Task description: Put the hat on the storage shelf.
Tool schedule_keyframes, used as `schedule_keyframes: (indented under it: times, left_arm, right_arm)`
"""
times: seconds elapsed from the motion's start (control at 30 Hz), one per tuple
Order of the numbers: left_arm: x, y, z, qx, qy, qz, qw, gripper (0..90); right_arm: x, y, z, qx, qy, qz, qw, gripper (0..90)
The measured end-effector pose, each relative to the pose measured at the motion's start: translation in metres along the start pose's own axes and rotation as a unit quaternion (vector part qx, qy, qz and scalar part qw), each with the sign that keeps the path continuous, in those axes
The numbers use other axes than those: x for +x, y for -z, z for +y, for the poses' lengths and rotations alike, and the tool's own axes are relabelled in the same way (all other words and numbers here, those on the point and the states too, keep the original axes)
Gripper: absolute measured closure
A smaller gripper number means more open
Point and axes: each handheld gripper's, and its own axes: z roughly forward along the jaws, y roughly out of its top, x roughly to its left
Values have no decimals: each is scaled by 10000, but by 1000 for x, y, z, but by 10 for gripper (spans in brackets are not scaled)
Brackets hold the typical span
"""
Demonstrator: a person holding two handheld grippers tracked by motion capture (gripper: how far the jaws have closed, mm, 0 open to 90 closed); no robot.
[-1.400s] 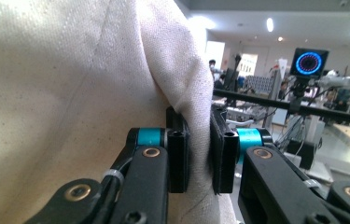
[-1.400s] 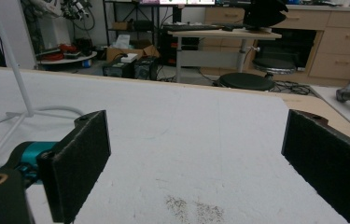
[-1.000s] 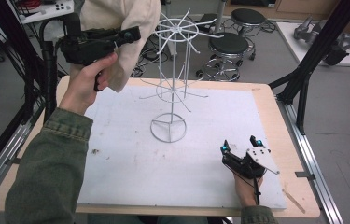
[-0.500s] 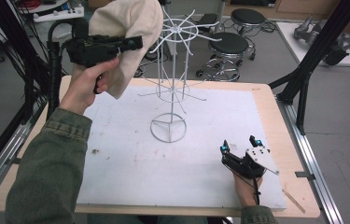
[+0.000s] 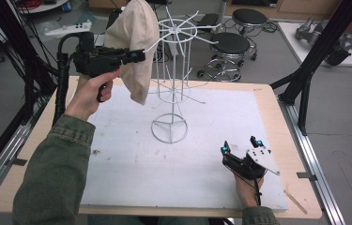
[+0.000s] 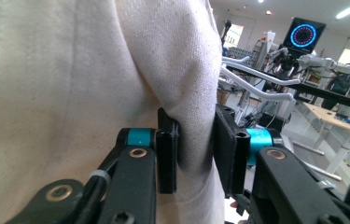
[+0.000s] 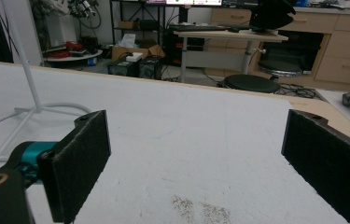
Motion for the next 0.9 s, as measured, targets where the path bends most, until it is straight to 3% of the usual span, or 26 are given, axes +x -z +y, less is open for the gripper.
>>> schedule_keyframes:
  times: [0.07, 0.13, 0.3, 0.4, 0.73, 0.9]
  left_arm:
    - [0, -1, -3, -8, 0, -1, 10000, 674]
    - [1, -2, -8, -13, 54, 43, 10000, 577]
    - [3, 1, -13, -184, 113, 24, 9998, 496]
    - [2, 5, -13, -296, 30, 118, 9995, 453]
    - [-4, 25, -20, -429, -210, 209, 9986, 385]
    - [-8, 41, -31, -413, -287, 391, 9980, 357]
  right_arm:
    - [0, 0, 0, -4, -2, 8, 10000, 69]
    - [0, 1, 0, -16, -17, 5, 10000, 69]
    - [0, 1, 0, 6, 7, 19, 10000, 69]
    - [0, 0, 0, -4, 25, 18, 10000, 69]
    - [1, 0, 0, 10, 60, -6, 10000, 69]
    - [2, 1, 0, -7, 156, 3, 9999, 69]
